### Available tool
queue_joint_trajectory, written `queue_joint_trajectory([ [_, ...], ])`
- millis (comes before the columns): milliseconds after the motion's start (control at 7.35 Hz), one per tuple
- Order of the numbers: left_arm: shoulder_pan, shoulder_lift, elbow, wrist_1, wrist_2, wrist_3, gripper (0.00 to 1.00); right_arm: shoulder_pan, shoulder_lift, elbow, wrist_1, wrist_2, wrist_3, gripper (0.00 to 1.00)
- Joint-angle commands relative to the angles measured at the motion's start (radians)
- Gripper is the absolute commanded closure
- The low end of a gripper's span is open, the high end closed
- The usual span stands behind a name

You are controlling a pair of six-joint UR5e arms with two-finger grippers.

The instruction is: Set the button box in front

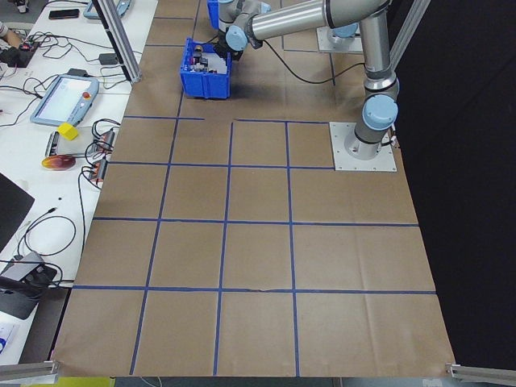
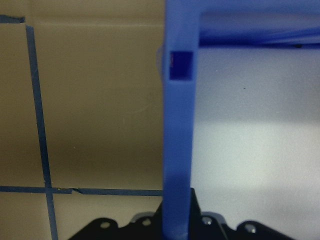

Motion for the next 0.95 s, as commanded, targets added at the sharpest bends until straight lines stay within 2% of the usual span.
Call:
queue_joint_trajectory([
  [0,0.007,0.001,0.000,-0.001,0.029,0.003,0.13,0.004,-0.005,0.005,0.006,0.001,0.011,0.91],
  [136,0.007,0.009,0.002,-0.001,0.030,0.003,0.13,0.007,-0.015,0.024,0.009,0.001,0.014,0.91],
  [408,0.007,0.068,0.008,-0.051,0.027,0.003,0.14,0.045,-0.124,0.136,0.012,0.014,0.075,0.91],
  [544,0.009,0.096,0.038,-0.144,0.027,0.004,0.14,0.088,-0.147,0.173,0.012,0.010,0.119,0.91],
  [680,0.009,0.105,0.080,-0.212,0.032,0.110,0.12,0.161,-0.162,0.196,0.012,-0.004,0.168,0.91],
  [816,0.024,0.120,0.111,-0.302,0.059,0.282,0.05,0.228,-0.173,0.208,0.012,-0.007,0.260,0.91],
])
